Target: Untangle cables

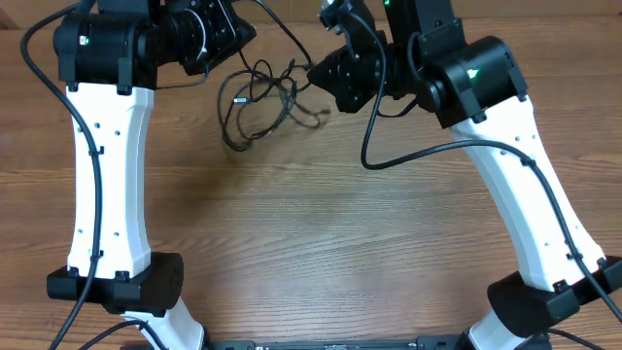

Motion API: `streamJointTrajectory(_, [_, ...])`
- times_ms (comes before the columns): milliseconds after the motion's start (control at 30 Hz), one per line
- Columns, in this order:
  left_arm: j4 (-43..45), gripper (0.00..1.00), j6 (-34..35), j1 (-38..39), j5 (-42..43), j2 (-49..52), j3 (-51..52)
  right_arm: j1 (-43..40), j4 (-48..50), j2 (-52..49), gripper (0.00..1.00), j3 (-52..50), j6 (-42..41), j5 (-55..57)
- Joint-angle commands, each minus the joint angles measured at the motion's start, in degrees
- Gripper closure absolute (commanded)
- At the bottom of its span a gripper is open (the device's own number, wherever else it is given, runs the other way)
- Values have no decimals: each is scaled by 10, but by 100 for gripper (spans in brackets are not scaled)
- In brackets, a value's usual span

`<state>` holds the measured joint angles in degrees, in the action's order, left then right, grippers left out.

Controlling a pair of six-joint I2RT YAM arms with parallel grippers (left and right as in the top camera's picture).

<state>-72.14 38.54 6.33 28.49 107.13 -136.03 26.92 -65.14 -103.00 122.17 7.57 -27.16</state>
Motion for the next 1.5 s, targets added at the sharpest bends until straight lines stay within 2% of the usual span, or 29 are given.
streamJointTrajectory(0, [12,96,52,0,27,-16,-5,4,7,2,96,-3,9,11])
streamJointTrajectory(233, [61,96,137,0,49,-23,-6,4,33,-15,96,-7,9,14])
streamJointTrajectory(367, [145,96,136,0,56,-32,-7,4,70,-18,96,-23,9,23])
streamJointTrajectory(467, [191,96,105,1,43,-41,-7,4,106,-21,96,-30,16,85])
streamJointTrajectory(600, [190,96,108,1,22,-50,-7,4,142,-30,96,-30,45,100])
streamJointTrajectory(867, [189,96,157,4,51,-72,-7,4,253,-40,96,-30,45,80])
streamJointTrajectory(1100, [185,96,149,30,81,-114,-7,1,382,-101,96,-30,15,88])
streamJointTrajectory(1200, [164,96,121,30,91,-147,-7,-14,403,-132,96,-30,-3,111])
streamJointTrajectory(1333, [100,96,76,-16,90,-208,-7,-61,387,-156,96,-30,-3,169])
streamJointTrajectory(1467, [35,96,38,-103,85,-269,-7,-126,350,-156,96,-30,-3,175])
